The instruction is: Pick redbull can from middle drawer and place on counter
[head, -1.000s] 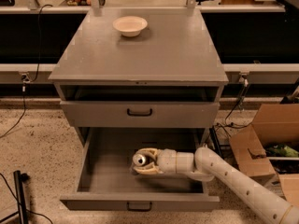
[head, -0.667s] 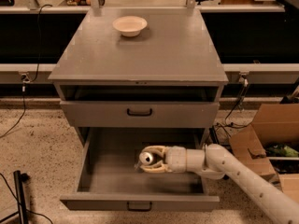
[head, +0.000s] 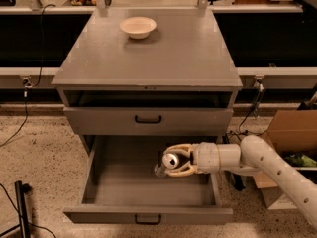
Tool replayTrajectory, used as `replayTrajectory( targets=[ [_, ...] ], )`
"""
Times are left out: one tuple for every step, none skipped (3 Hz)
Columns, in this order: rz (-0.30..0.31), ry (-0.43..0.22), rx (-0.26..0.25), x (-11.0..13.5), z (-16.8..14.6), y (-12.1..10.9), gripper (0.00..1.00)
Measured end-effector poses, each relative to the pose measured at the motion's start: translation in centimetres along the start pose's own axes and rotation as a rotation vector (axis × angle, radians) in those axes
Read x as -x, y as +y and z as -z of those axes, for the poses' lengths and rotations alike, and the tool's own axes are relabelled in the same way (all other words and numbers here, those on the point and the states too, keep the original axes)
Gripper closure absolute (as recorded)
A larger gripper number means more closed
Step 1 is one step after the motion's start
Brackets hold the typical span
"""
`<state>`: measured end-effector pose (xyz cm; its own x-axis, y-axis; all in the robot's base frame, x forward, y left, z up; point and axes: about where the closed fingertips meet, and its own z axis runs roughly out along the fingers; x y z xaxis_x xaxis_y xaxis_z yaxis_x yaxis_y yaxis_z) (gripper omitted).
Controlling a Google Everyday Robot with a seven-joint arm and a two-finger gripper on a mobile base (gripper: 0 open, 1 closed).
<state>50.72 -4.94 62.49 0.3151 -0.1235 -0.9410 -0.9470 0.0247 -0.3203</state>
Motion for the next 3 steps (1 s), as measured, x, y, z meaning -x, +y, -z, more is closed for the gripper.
replayTrajectory(
  targets=[
    [-0.004, 0.024, 0.066, 5.3, 3.9, -2.7, 1.00],
    [-0.004, 0.024, 0.066, 5.2, 3.8, -2.7, 1.00],
    [-0.055, 0.041, 0.094, 6.7, 4.6, -4.0, 1.00]
  ],
)
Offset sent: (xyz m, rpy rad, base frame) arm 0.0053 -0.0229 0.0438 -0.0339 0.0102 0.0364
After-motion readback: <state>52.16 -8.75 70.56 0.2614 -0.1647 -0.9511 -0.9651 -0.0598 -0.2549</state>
